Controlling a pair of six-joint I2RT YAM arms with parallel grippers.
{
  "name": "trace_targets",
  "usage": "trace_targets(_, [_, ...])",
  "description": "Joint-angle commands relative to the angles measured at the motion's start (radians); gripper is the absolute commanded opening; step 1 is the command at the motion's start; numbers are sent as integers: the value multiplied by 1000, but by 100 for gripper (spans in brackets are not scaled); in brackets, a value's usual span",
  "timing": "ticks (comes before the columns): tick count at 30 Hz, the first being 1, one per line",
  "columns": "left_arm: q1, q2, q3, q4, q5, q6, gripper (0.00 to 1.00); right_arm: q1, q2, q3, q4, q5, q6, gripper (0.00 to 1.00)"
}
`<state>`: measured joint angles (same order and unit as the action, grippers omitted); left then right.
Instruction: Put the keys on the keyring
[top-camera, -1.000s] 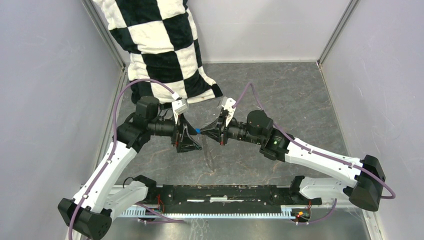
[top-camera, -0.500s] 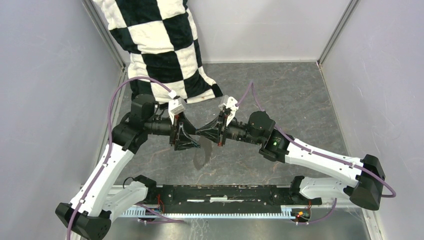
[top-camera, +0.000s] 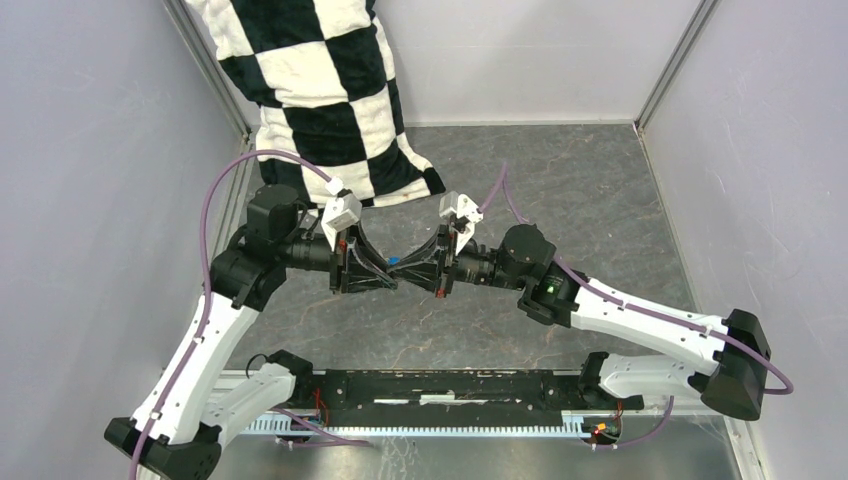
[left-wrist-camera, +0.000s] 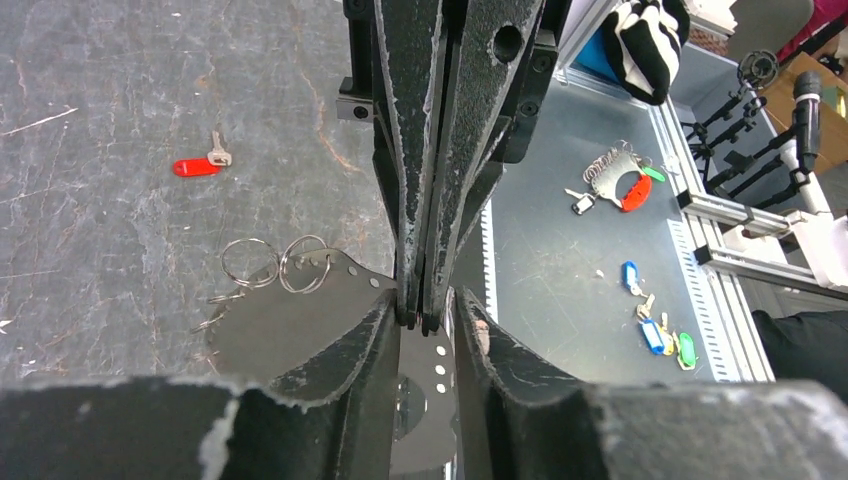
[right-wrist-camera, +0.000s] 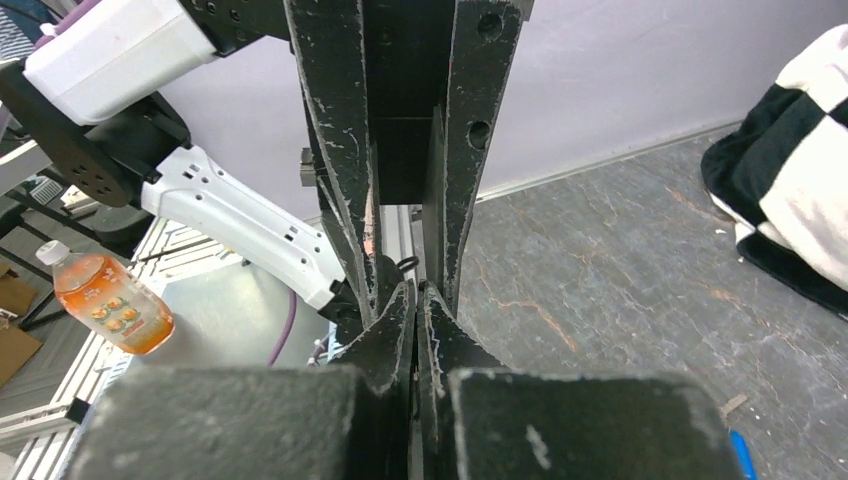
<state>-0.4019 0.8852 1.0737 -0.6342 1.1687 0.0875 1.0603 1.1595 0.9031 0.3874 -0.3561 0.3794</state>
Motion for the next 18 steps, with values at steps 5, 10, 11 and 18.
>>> trace_targets(5, [-6, -24, 41, -3, 45, -45, 32, 5, -43, 23, 102, -23, 40, 1])
trace_targets(10, [-7, -27, 66, -2, 61, -82, 54, 5, -58, 15, 102, -33, 41, 0])
trace_targets(11, [-6, -29, 74, -3, 68, -84, 61, 6, -60, 14, 101, -32, 41, 0])
trace_targets(18, [-6, -48, 103, -79, 74, -39, 80, 7, -78, 7, 100, -55, 45, 0])
